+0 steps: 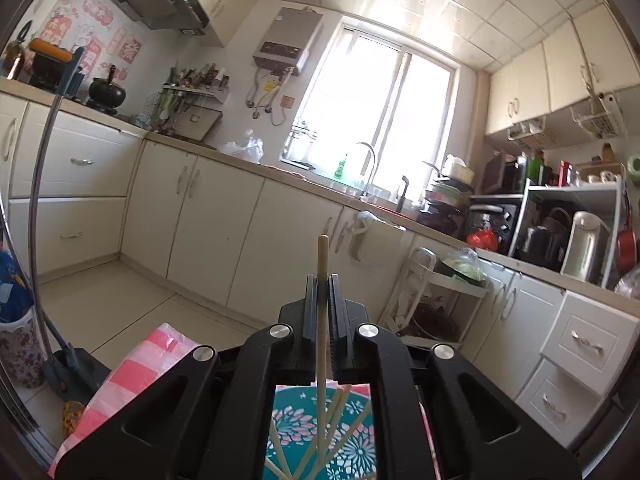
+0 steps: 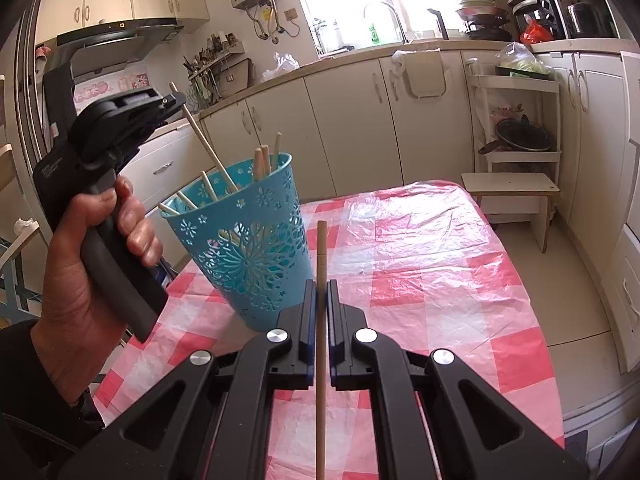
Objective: Organize utensils
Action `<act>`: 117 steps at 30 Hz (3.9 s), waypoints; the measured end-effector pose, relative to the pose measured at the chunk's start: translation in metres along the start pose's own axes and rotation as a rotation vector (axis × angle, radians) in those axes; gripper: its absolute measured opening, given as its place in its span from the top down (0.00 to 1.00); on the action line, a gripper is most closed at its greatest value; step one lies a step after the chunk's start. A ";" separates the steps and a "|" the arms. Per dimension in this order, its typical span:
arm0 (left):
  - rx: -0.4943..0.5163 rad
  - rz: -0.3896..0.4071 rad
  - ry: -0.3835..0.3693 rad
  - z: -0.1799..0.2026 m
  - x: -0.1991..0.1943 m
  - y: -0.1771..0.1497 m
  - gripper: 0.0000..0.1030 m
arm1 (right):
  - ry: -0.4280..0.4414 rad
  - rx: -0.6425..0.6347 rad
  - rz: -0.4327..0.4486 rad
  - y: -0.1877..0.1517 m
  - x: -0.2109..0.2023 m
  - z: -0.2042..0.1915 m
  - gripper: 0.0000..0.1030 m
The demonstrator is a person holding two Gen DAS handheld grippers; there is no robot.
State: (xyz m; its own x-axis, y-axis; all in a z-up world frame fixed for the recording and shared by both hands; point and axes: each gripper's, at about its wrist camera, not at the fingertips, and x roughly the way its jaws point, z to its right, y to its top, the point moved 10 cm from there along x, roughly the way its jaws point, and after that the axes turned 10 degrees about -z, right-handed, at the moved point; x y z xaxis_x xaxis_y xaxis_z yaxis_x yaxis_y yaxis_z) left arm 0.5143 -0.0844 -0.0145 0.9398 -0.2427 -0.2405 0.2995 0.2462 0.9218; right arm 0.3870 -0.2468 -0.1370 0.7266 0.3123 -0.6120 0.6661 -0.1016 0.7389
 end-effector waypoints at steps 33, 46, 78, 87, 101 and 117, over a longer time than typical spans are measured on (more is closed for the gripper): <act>0.031 -0.359 0.090 -0.063 -0.089 -0.138 0.60 | 0.377 0.316 0.415 0.096 -0.097 -0.003 0.95; 0.012 -0.364 0.133 -0.076 -0.109 -0.144 0.60 | 0.355 0.304 0.545 0.156 -0.071 -0.039 0.95; 0.238 -0.530 0.334 -0.056 -0.226 -0.135 0.07 | -0.318 0.102 -0.187 -0.086 -0.078 -0.047 0.07; 0.234 -0.607 0.324 -0.051 -0.289 -0.144 0.07 | -0.331 0.073 -0.324 -0.170 -0.128 -0.075 0.07; 0.283 -0.658 0.323 -0.041 -0.363 -0.159 0.07 | -0.321 0.147 -0.322 -0.211 -0.204 -0.106 0.07; 0.279 -0.669 0.349 -0.045 -0.380 -0.158 0.07 | -0.314 0.137 -0.329 -0.224 -0.209 -0.120 0.07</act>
State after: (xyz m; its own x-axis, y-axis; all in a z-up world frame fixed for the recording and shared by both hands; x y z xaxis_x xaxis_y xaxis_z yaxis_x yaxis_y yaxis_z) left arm 0.1174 0.0116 -0.0825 0.5864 0.0626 -0.8076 0.8087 -0.1024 0.5793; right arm 0.0654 -0.1763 -0.1409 0.4752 0.0498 -0.8785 0.8701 -0.1755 0.4606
